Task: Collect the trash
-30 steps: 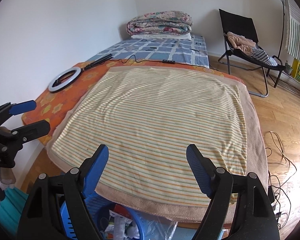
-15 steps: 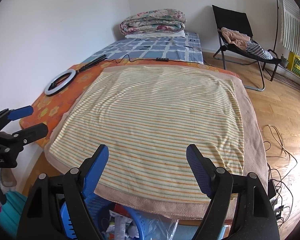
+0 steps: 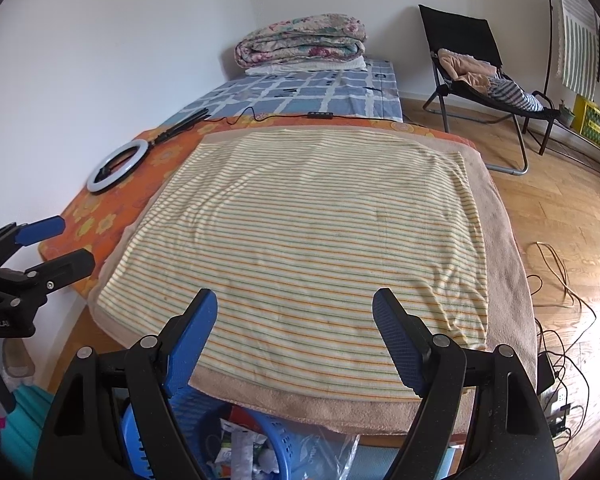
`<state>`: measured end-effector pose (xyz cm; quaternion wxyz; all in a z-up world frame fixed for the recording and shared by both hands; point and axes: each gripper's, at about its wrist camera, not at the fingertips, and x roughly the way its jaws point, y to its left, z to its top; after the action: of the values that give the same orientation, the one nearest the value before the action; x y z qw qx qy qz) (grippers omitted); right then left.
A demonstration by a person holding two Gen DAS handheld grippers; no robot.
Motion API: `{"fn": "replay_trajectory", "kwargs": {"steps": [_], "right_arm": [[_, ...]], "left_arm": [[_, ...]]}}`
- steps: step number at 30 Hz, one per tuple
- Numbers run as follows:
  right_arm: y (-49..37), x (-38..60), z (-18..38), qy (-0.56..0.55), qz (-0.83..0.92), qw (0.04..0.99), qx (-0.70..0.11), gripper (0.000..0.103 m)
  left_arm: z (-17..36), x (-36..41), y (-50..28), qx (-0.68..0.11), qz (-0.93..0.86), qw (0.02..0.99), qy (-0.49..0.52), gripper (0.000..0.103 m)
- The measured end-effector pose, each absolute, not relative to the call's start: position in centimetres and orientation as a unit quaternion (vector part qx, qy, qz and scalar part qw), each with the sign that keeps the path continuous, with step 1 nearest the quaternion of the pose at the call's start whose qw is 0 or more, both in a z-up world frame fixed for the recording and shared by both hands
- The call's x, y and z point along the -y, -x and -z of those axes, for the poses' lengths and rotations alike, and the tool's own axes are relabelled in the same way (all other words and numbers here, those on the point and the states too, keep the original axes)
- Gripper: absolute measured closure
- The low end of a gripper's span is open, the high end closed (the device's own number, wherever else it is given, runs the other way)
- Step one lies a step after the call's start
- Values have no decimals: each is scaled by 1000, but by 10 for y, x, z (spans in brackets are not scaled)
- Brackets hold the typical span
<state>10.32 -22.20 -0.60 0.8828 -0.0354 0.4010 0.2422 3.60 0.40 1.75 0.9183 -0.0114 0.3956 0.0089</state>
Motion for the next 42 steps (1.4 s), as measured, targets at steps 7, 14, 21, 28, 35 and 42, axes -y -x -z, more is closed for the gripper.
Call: {"fn": "replay_trajectory", "kwargs": {"steps": [7,14,21,28,35,42], "right_arm": [[-104,223,6,34,-240,883,-401,23],[-104,224,6,34,-239,883,-402,23],[-104,224,7,34,-238,884,-402,23],[-104,225,7,35,-238,883,-402,23],[-102,227,12,36,-238,883,-404,23],[-101,227,13,36,-238,882,-405,23]], "left_arm": [[-17,-4,-36,-396,-8,918,12,2],[-18,-5,-36,-397,-7,918,12,2],[-16,-5,-36,-398,-8,917,12,2],[-11,-2,-32,-397,-16,918,5,2],[-11,-2,-34,-401,-17,916,8,2],[-11,-4,-34,-401,-17,916,8,2]]}}
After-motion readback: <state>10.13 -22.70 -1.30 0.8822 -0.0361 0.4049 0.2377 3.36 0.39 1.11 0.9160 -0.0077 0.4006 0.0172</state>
